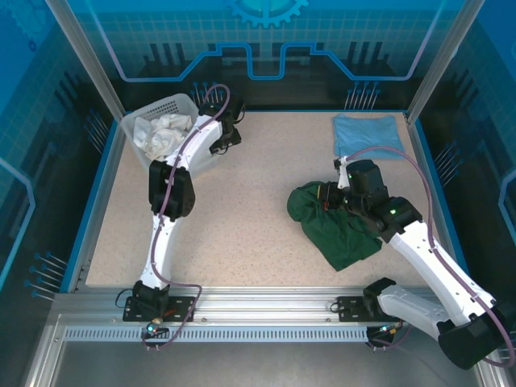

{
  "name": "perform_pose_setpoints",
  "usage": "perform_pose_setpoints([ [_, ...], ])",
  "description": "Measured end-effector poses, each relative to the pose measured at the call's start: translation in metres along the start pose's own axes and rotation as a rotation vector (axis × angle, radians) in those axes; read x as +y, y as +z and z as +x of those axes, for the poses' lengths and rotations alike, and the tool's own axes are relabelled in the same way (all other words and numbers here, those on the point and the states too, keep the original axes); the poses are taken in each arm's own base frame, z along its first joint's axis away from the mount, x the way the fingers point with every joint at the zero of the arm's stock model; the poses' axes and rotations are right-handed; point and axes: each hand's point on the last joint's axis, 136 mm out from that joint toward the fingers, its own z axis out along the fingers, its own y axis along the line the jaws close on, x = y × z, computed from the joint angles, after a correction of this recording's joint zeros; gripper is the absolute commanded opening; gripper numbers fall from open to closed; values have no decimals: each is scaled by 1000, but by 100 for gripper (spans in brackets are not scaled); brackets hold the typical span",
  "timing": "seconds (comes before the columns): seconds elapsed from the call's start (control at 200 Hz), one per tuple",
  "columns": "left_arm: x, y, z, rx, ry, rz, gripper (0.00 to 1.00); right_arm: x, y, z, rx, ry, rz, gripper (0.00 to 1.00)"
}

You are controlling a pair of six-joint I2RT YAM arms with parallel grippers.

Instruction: Fold and stack the t-shirts

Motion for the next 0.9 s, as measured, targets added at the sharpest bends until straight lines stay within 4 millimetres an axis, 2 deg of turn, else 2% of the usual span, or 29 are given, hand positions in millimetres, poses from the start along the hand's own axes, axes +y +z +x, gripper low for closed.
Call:
perform_pose_setpoints([
  [0.065, 10, 7, 0, 14, 45, -16, 27, 0, 0, 0, 1, 0, -1, 0],
  [0.125, 21, 15, 4, 35, 81, -28, 19, 1, 0, 0, 1, 2, -1, 0],
  [0.165, 29, 13, 3, 31, 114, -28, 15, 0, 0, 1, 3, 2, 0, 0],
  [0.295, 73, 7, 8, 73, 220, -56, 14, 0, 0, 1, 5, 2, 0, 0],
  [0.36, 95, 9, 5, 82, 266, -72, 10, 1, 0, 2, 6, 4, -2, 0],
  [0.605, 149, 16, -12, 49, 413, -100, 3, 7, 10, 10, 50, -1, -8, 0],
  [0.69, 163, 16, -15, 29, 447, -96, 4, 12, 17, 15, 71, -10, -17, 0],
  [0.77, 176, 18, -20, 8, 475, -113, 21, 17, 23, 19, 92, -20, -26, 0],
  [0.9, 193, 22, -32, -25, 478, -194, 33, 30, 34, 25, 135, -47, -37, 0],
])
